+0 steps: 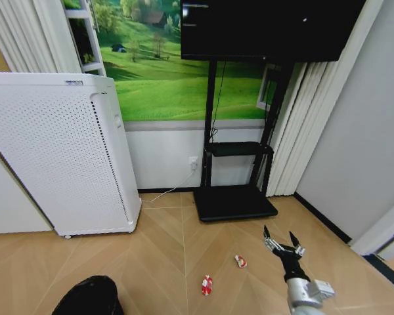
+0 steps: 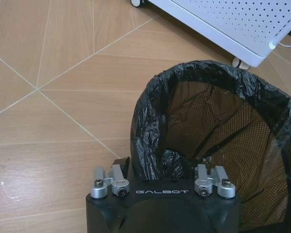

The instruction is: Pick up the trash bin and place the garbage on the floor into it.

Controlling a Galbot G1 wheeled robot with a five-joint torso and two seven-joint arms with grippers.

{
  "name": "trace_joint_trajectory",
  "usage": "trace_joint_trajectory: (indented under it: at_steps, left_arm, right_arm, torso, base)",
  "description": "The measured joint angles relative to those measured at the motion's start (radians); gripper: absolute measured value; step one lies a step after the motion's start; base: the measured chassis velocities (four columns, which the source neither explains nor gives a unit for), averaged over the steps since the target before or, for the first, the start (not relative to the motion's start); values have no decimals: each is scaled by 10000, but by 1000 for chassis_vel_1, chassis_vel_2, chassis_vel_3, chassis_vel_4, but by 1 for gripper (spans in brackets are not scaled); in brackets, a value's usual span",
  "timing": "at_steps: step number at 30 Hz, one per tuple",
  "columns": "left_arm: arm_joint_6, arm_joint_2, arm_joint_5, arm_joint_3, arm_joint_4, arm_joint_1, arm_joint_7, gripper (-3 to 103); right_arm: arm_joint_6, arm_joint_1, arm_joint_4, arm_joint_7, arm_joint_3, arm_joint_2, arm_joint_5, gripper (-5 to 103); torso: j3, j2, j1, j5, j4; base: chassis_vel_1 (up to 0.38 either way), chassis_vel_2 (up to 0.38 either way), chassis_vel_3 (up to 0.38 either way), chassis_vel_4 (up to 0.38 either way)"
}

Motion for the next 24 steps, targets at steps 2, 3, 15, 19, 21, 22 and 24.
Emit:
trace_joint_trajectory:
  at_steps: [2,3,15,19,21,22,24]
  left_arm:
    - [-51,0,32,1,62,-45,80,58]
    - [-96,2,86,2,109,-77,213,53]
    - [-1274,-123,896,-59,241,-193,1117,7]
    - [-1832,-185,1113,-238,97,-163,1432,7]
    - [-1954,-206,1144,-303,50,-153,1467,7]
    - [-2189,-238,1230,-395,-34,-130,1565,7]
    - [-2402,-267,1364,-460,-105,-110,1682,7]
  right_arm:
    - [0,-8,14,28,-3,0,1,100]
    - [-4,-16,28,71,-6,-2,8,100]
    - [-25,-32,-12,131,138,-123,-141,100]
    - [-31,-47,-70,-74,218,-114,-362,100]
    - [-29,-58,-72,-74,218,-104,-375,100]
    - [-25,-79,-72,-77,214,-93,-391,100]
    - [-23,-99,-71,-81,200,-90,-405,100]
  torso:
    - [1,1,0,0,0]
    - [2,1,0,1,-1]
    - [5,6,0,0,-2]
    - [6,7,0,0,0]
    - [7,8,0,-1,0]
    - [7,8,0,0,1]
    - [7,8,0,1,0]
  base:
    - [0,0,0,0]
    - [0,0,0,0]
    - [0,0,0,0]
    - [0,0,0,0]
    - [0,0,0,0]
    - [0,0,0,0]
    - [0,0,0,0]
